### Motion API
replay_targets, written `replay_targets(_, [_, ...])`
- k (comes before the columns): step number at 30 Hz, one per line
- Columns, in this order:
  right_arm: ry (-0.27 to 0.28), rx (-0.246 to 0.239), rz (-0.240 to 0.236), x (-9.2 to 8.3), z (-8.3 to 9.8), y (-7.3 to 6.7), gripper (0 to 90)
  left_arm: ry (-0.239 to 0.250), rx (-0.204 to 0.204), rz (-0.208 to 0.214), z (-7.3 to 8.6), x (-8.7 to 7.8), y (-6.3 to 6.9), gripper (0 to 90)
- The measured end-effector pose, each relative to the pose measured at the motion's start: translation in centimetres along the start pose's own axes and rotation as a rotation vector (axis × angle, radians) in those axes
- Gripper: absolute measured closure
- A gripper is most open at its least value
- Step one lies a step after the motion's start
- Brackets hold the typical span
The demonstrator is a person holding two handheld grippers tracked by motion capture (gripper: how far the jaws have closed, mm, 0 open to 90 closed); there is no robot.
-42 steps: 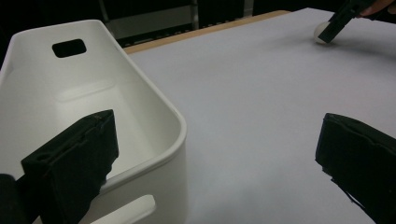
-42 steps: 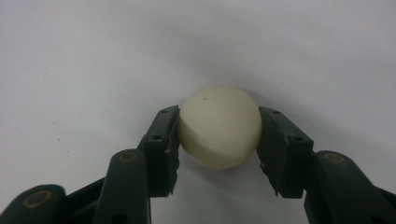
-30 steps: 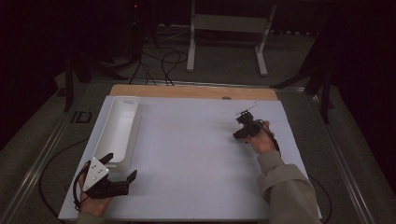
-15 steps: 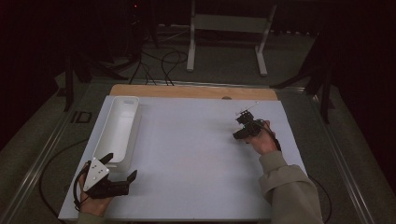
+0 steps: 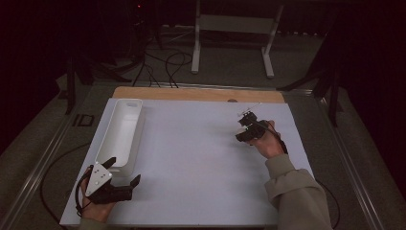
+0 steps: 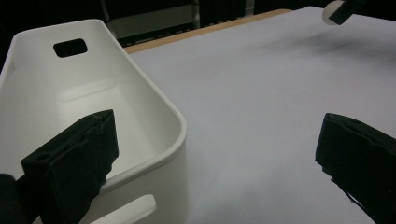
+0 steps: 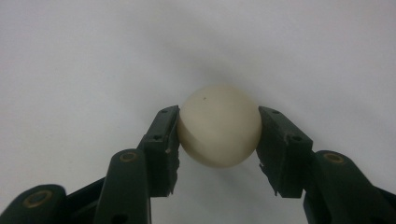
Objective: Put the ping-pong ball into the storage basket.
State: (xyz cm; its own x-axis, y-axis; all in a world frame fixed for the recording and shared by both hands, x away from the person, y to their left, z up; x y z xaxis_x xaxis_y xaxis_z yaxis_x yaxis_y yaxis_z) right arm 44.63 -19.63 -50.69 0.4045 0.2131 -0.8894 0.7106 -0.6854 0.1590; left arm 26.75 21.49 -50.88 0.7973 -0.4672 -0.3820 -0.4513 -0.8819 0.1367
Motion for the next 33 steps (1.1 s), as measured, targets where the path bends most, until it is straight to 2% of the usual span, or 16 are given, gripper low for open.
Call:
replay_targets(1, [0.006,-0.014,0.000,-0.1,-0.2,-0.2,50.7,0.000,0.000,0.000,0.0,0.0,0.0,0.0])
replay_targets(23, [0.042,-0.087,-0.008,-1.4,-2.3,-2.2,50.7,-0.001,0.000,0.001,0.0,0.0,0.0,0.0])
replay_targets(33, [0.055,-0.103,-0.012,-1.7,-2.7,-2.7,50.7,-0.001,-0.001,0.002,0.0,0.0,0.0,0.0])
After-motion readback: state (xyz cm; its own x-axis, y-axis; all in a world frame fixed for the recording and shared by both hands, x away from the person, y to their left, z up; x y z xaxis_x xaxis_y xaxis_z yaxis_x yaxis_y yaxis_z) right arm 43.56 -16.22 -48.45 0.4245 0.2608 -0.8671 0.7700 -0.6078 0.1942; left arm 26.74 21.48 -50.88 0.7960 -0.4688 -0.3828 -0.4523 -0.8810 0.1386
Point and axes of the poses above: each handheld gripper's, and its own axes: x roughly forward along the jaws, z roughly out of its underside, y roughly to its right, the point moved 6 cm from there along x, roughly forward along the jaws, and after that the axes turned 12 degrees about -x, right-handed, at the moved point
